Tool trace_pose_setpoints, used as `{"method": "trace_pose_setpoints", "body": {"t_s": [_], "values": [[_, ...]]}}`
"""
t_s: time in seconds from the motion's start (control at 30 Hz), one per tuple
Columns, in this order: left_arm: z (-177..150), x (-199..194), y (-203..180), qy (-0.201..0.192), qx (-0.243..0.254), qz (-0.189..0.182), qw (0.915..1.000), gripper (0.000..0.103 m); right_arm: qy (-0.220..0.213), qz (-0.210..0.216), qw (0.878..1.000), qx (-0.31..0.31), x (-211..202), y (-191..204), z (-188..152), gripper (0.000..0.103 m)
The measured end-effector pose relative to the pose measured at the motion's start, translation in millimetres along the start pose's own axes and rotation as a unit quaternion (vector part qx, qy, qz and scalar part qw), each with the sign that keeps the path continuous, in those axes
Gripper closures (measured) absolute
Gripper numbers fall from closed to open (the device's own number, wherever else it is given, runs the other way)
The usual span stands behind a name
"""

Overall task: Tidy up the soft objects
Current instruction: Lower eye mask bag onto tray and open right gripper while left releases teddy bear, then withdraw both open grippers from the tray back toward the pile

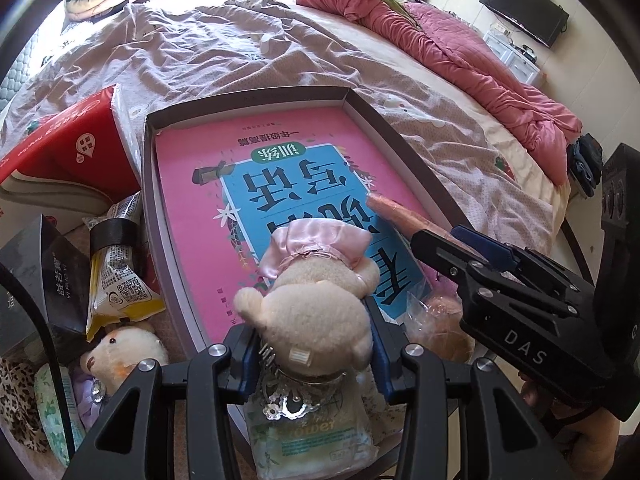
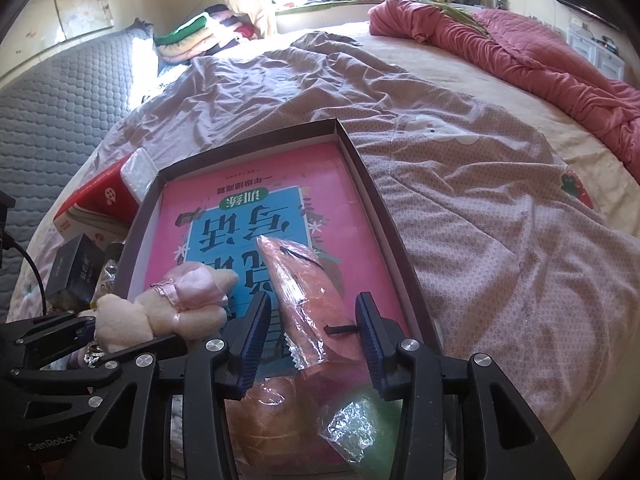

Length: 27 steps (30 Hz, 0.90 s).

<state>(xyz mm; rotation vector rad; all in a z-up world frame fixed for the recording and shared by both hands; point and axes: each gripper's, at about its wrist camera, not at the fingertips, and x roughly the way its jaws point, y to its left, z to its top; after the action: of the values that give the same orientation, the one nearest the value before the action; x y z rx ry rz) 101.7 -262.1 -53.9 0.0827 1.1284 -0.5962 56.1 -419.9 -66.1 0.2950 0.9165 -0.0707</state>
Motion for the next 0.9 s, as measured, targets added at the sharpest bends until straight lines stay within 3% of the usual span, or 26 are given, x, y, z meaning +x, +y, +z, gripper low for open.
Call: {"method": "trace_pose_setpoints", "body": {"t_s": [0.07,0.43,0.63,0.77,0.9], "values": [[1,0,0,0.002,-0.001,-0.002,1.0000,0.058,-0.008,0.005,1.000,0.008,-5,-2,2,0.044],[2,-1,3,0.007,-0.015,-0.020,0.9997,0.055,-0.024,0.004,1.000,0.014,-18,-3,7,0.043],[2,-4,0,0.008,-0.012,-0.020,0.9997,0.050,-0.029,0.000,0.999,0.015,-22,-4,7,0.043],[1,-8,-1,0.003,-0.009,-0.011,0.9999,0.041,-0.033,0.001,0.999,0.017,-26,-4,8,0.042],[0,-16,2,-0.004,-0.013,-0.005,0.9999,0.040,-0.035,-0.001,0.999,0.015,-30,-2,9,0.042]]}}
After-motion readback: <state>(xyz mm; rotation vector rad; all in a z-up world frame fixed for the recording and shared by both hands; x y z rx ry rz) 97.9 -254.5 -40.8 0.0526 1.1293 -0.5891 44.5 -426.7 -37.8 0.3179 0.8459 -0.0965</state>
